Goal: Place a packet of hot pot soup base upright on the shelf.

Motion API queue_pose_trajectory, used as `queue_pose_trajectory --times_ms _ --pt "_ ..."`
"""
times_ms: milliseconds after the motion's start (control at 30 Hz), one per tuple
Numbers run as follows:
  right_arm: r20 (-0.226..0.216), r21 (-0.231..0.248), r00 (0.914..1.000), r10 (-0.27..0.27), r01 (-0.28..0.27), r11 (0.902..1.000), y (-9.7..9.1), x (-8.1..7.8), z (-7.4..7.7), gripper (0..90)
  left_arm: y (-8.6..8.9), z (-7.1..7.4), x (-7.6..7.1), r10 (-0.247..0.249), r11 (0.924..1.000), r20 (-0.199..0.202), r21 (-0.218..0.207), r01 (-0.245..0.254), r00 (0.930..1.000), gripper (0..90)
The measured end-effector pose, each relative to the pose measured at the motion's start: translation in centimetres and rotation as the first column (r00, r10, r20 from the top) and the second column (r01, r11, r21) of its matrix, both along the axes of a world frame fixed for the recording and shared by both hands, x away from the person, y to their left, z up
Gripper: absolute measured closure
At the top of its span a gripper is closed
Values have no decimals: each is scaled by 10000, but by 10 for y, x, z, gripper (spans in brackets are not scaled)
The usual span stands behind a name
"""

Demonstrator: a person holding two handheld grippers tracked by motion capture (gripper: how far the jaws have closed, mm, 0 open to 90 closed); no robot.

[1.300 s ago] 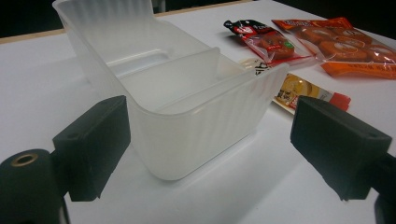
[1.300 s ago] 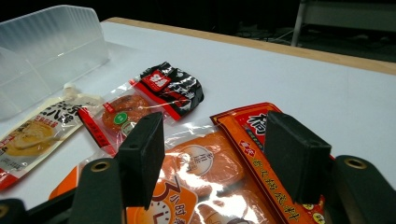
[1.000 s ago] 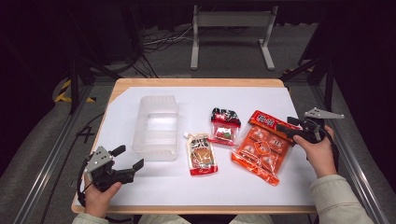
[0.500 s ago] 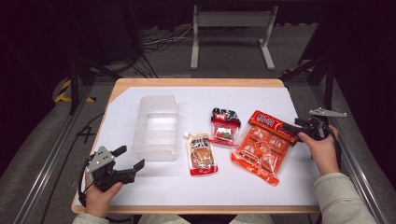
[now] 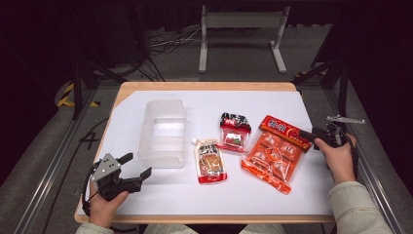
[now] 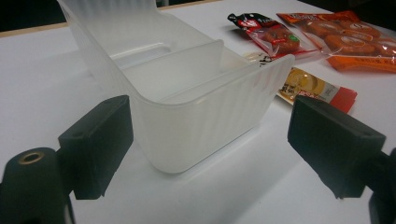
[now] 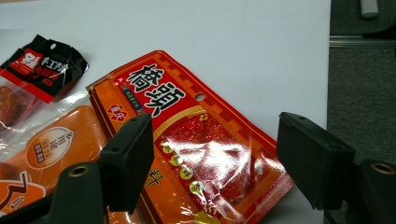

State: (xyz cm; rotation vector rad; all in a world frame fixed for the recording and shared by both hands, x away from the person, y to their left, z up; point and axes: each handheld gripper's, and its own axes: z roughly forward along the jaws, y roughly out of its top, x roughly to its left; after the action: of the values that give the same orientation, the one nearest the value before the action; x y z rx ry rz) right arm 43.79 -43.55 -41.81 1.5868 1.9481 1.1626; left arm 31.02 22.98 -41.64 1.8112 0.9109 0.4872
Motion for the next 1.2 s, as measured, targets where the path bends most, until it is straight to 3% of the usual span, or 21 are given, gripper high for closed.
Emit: queue_pose_trajectory --times_ms 333,500,633,733,767,800,900,1200 --pt "-239 -186 9991 -362 358 9992 -7 2 -6 253 0 -1 0 87 9999 -17 50 -87 10000 153" --pt "-547 298 9980 -321 337 9990 -9 2 -10 227 0 -1 0 70 10000 -36 18 -70 10000 153" --pt "-523 340 9983 -267 285 9990 -7 2 -10 226 -1 -1 0 45 10000 3 62 -45 10000 152" --pt "-477 597 9983 -330 358 9976 -7 0 -7 280 -1 -1 0 47 10000 0 49 -47 10000 151" --pt "-351 1154 9989 -316 355 9927 -8 -3 -2 346 -1 -1 0 39 10000 24 79 -39 10000 151" --pt "-299 1326 9992 -257 294 9907 -7 -4 0 347 -1 -1 0 39 10000 24 79 -39 10000 151" --pt "-233 1211 9997 28 0 9926 -4 -5 2 410 -1 -1 0 5 10000 -39 99 -4 10000 150" --pt "-462 1040 9980 431 -381 9939 -5 -2 -5 458 -2 -1 2 -89 10000 -76 4 89 9999 144"
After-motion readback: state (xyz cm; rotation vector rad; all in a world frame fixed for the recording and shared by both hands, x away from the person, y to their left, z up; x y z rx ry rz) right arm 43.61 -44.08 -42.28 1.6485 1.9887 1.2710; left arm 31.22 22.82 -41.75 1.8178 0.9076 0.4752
